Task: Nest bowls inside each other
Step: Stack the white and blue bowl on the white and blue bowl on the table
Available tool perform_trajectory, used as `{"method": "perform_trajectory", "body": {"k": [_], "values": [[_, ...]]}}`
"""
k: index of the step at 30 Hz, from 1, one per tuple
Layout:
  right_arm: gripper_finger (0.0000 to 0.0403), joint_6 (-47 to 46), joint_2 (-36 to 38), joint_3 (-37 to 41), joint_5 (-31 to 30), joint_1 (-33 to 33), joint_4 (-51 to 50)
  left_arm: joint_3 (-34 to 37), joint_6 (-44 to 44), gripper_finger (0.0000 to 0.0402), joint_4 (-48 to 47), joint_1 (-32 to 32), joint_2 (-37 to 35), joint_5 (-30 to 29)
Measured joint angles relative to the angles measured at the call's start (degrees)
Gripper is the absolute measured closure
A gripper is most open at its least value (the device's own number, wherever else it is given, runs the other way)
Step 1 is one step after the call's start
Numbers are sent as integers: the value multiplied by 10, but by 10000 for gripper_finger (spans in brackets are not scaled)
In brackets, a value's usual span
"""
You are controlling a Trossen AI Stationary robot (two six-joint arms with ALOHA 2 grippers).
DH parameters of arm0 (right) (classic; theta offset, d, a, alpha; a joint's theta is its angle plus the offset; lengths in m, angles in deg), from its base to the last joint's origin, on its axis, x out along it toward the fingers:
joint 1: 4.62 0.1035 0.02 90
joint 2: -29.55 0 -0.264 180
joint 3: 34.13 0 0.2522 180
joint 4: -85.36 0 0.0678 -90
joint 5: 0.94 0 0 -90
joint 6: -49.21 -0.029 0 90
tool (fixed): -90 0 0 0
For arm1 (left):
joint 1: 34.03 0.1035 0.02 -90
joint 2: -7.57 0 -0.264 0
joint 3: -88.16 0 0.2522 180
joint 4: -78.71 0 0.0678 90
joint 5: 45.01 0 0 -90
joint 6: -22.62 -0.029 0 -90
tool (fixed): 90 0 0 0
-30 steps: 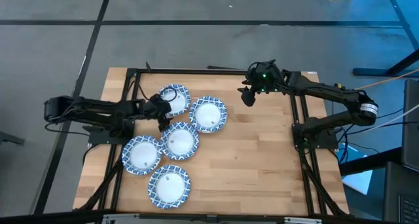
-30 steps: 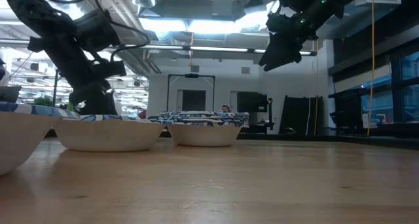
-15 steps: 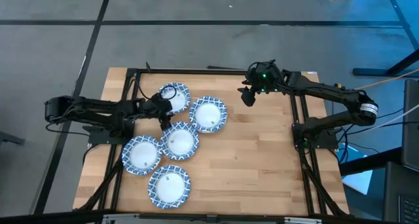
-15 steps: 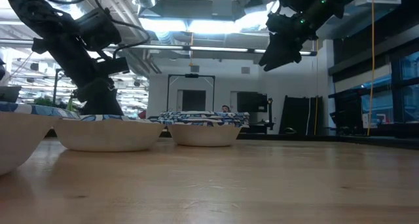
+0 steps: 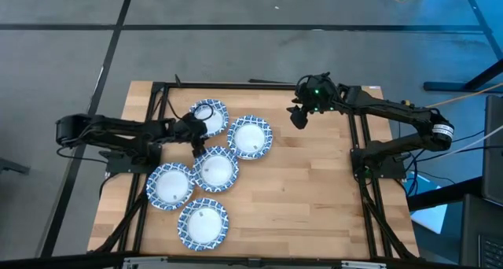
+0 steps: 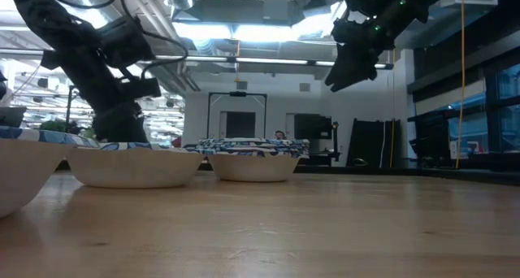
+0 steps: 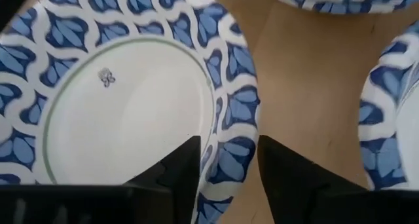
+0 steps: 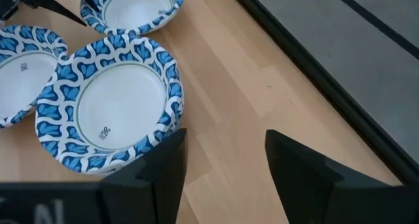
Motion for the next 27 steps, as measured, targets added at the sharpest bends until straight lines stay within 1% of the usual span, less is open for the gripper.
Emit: {"method": "perform_trajectory", "body": {"k": [5,8,12,15,17,20,24,27], "values": [[198,-11,0,0,0,0,-1,0,1,282,12,0,16,-4],[198,-13,0,0,0,1,-1,0,1,305,20,0,17,-9],[198,-13,0,0,0,1,-1,0,-3,344,26,1,17,-21],[198,-13,0,0,0,1,-1,-14,-5,381,23,1,17,-27],[198,-13,0,0,0,1,-1,-32,-16,395,24,1,17,-26],[198,-13,0,0,0,1,-1,-69,-39,395,10,4,17,-27],[198,-13,0,0,0,1,-1,-132,-67,399,-35,13,17,-45],[198,-12,0,0,0,1,-1,-182,-81,399,-66,14,17,-47]]}}
